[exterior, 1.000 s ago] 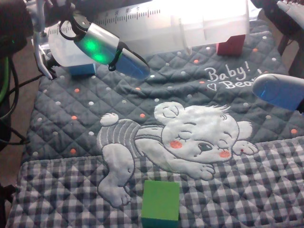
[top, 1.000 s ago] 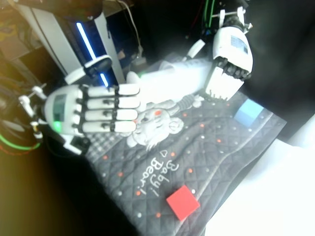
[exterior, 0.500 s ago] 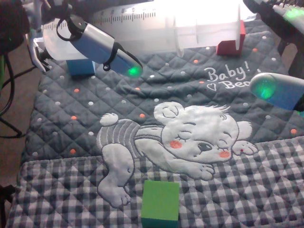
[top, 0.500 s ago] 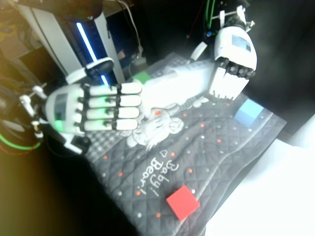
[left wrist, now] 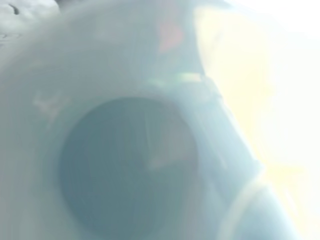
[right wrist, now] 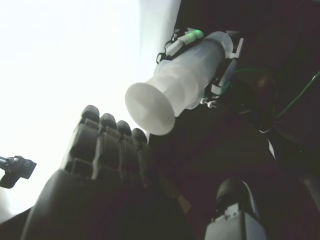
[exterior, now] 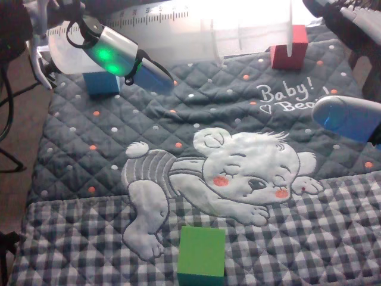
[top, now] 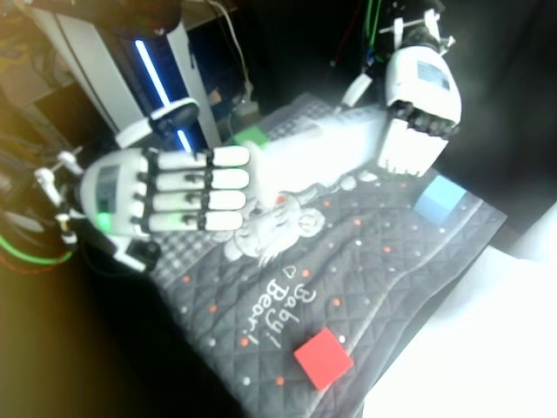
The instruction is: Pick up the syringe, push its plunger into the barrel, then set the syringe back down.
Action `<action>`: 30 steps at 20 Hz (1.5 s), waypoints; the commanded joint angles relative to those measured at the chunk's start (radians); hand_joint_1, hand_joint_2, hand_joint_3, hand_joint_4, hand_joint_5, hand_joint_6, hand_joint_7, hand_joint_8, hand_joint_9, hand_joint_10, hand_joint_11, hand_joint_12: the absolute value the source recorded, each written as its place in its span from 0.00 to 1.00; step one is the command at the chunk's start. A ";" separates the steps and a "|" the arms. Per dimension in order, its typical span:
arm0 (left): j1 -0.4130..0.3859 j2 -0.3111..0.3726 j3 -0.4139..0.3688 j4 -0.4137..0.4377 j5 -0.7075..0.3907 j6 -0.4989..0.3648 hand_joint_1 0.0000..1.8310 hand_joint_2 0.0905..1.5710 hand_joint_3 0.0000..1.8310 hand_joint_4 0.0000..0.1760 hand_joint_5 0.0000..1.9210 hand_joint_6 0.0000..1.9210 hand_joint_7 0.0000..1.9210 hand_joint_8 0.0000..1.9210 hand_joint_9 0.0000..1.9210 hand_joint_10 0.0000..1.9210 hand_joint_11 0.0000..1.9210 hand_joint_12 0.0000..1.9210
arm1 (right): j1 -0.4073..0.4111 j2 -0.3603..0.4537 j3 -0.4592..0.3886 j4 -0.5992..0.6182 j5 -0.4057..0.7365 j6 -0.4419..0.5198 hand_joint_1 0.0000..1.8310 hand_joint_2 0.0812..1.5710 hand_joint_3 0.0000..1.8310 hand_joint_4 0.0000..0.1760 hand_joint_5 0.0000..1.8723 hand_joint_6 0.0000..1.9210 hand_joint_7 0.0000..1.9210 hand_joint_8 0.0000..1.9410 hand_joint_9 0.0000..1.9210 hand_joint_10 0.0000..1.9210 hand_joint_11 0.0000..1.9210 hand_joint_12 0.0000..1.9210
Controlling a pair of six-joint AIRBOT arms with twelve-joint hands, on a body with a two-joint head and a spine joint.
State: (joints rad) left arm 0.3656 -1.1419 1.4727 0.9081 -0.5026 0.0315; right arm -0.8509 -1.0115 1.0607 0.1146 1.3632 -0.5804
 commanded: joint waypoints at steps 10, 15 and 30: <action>-0.025 0.011 0.003 -0.069 -0.089 -0.008 0.80 0.75 0.00 0.00 0.72 1.00 0.79 1.00 0.83 1.00 0.85 1.00 | -0.018 0.007 -0.007 0.017 0.123 0.006 0.00 0.60 0.00 0.00 0.01 0.00 0.00 0.00 0.00 0.00 0.00 0.00; -0.049 0.011 -0.003 -0.074 -0.097 -0.008 0.74 0.76 0.00 0.00 0.69 1.00 0.76 1.00 0.78 1.00 0.76 1.00 | -0.020 0.001 -0.001 0.022 0.120 0.009 0.00 0.58 0.00 0.00 0.00 0.00 0.00 0.00 0.00 0.00 0.00 0.00; -0.044 0.005 -0.028 -0.044 -0.109 -0.007 0.80 0.76 0.00 0.00 0.69 1.00 0.79 1.00 0.83 1.00 0.84 1.00 | -0.019 -0.032 0.028 -0.006 0.088 0.035 0.05 0.59 0.00 0.00 0.00 0.00 0.00 0.00 0.00 0.00 0.00 0.00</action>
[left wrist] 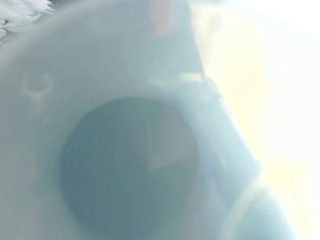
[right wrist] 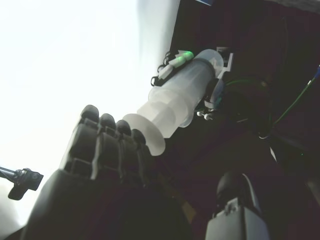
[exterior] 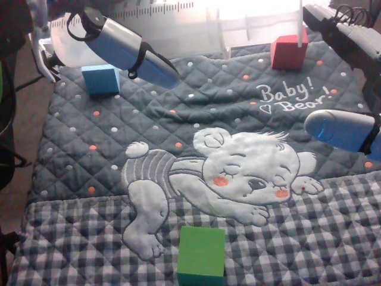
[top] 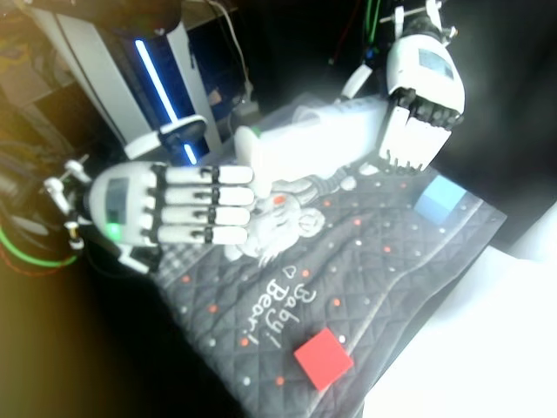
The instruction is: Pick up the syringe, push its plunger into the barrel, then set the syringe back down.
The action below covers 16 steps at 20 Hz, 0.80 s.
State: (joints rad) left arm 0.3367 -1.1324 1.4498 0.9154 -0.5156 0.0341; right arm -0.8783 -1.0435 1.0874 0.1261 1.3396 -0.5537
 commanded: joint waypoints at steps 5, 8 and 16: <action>-0.016 -0.008 -0.003 -0.047 -0.089 -0.010 0.78 0.77 0.00 0.00 0.67 1.00 0.77 1.00 0.81 1.00 0.83 1.00 | 0.019 -0.020 0.007 -0.032 0.093 0.014 0.06 0.55 0.00 0.08 0.01 0.00 0.00 0.00 0.00 0.00 0.00 0.00; -0.009 -0.011 -0.002 -0.044 -0.080 -0.010 0.77 0.74 0.00 0.00 0.65 1.00 0.75 1.00 0.81 1.00 0.82 1.00 | 0.033 -0.032 0.009 -0.047 0.079 0.015 0.05 0.58 0.00 0.00 0.01 0.00 0.00 0.00 0.00 0.00 0.00 0.00; -0.008 -0.026 0.003 -0.031 -0.069 -0.010 0.79 0.72 0.00 0.00 0.69 1.00 0.78 1.00 0.82 1.00 0.84 1.00 | 0.048 -0.053 0.016 -0.054 0.067 0.021 0.05 0.58 0.00 0.00 0.01 0.00 0.00 0.00 0.00 0.00 0.00 0.00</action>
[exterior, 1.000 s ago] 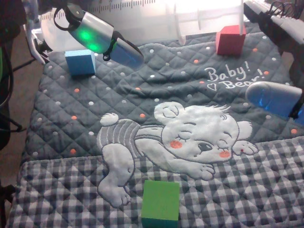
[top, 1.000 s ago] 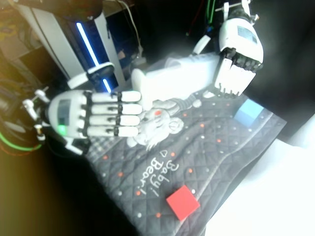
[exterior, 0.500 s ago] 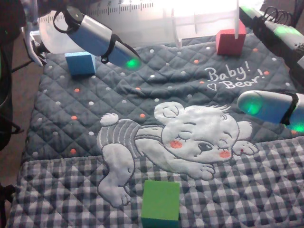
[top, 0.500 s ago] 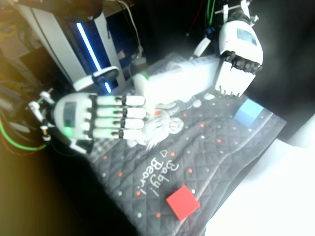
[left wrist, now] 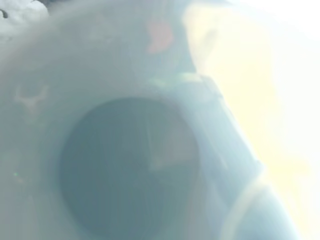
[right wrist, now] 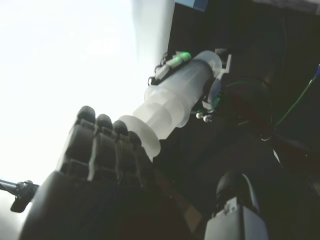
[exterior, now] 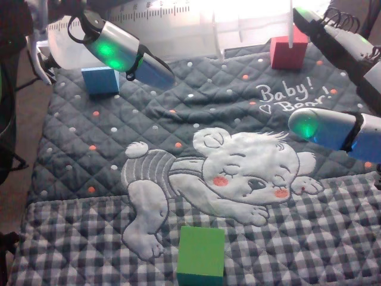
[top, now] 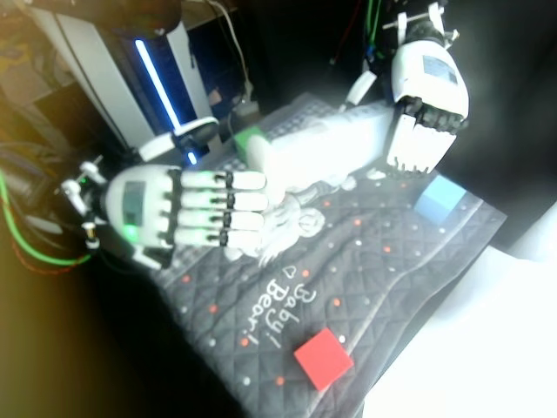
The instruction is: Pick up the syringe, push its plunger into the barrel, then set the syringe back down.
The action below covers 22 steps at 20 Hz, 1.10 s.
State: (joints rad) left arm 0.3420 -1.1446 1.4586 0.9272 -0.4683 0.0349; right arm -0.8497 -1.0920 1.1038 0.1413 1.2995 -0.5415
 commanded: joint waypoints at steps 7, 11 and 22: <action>-0.016 -0.020 -0.001 -0.038 -0.113 -0.010 0.79 0.72 0.00 0.00 0.69 1.00 0.78 1.00 0.82 1.00 0.84 1.00 | 0.033 -0.018 0.007 -0.072 0.101 0.009 0.05 0.58 0.00 0.00 0.01 0.01 0.00 0.00 0.00 0.00 0.00 0.00; -0.025 -0.022 0.001 -0.028 -0.108 -0.010 0.78 0.72 0.00 0.00 0.69 1.00 0.78 1.00 0.82 1.00 0.83 1.00 | 0.040 -0.026 0.013 -0.075 0.093 0.009 0.04 0.58 0.00 0.07 0.01 0.00 0.00 0.00 0.00 0.00 0.00 0.00; -0.043 -0.033 0.002 0.004 -0.103 -0.026 0.74 0.73 0.00 0.00 0.70 1.00 0.78 1.00 0.83 1.00 0.85 1.00 | 0.066 -0.057 0.026 -0.090 0.068 0.014 0.02 0.62 0.01 0.00 0.01 0.00 0.00 0.00 0.00 0.00 0.00 0.00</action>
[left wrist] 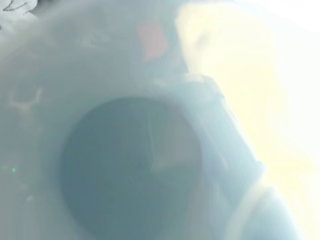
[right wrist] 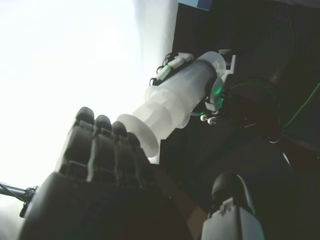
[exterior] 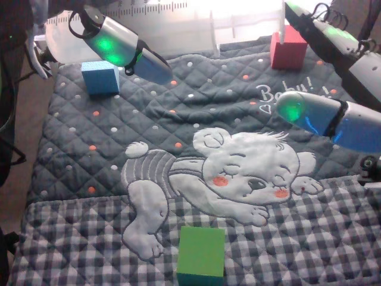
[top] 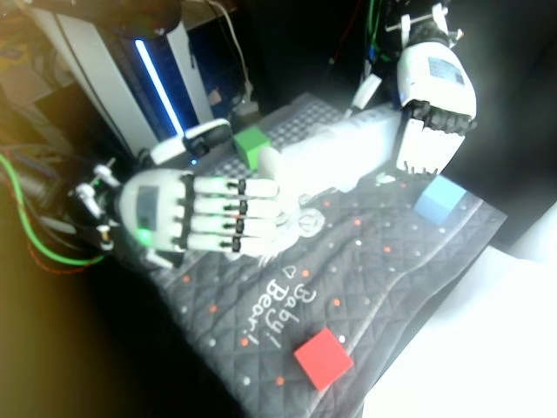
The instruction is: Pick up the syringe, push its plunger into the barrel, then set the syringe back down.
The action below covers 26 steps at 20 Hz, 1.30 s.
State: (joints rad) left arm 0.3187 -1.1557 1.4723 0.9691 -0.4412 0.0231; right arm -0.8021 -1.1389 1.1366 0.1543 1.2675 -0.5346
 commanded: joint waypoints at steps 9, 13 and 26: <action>-0.022 -0.046 0.004 -0.025 -0.126 -0.015 0.73 0.73 0.00 0.00 0.71 1.00 0.80 1.00 0.82 1.00 0.82 1.00 | 0.028 -0.022 -0.004 -0.114 0.094 0.014 0.00 0.62 0.00 0.00 0.01 0.00 0.00 0.00 0.00 0.00 0.00 0.00; -0.024 -0.056 0.009 -0.012 -0.126 -0.016 0.72 0.74 0.00 0.00 0.70 1.00 0.80 1.00 0.83 1.00 0.83 1.00 | 0.031 -0.027 -0.003 -0.118 0.090 0.015 0.00 0.63 0.00 0.00 0.02 0.00 0.01 0.00 0.00 0.00 0.00 0.00; -0.001 -0.058 0.022 0.088 -0.101 -0.016 0.72 0.75 0.00 0.00 0.67 1.00 0.77 1.00 0.82 1.00 0.82 1.00 | 0.031 0.048 -0.008 -0.136 0.084 0.035 0.07 0.61 0.00 0.00 0.00 0.00 0.00 0.00 0.00 0.00 0.00 0.00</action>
State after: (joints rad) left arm 0.3283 -1.2064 1.4948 1.0962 -0.4759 0.0040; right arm -0.7883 -1.0908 1.1328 0.0296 1.1999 -0.5110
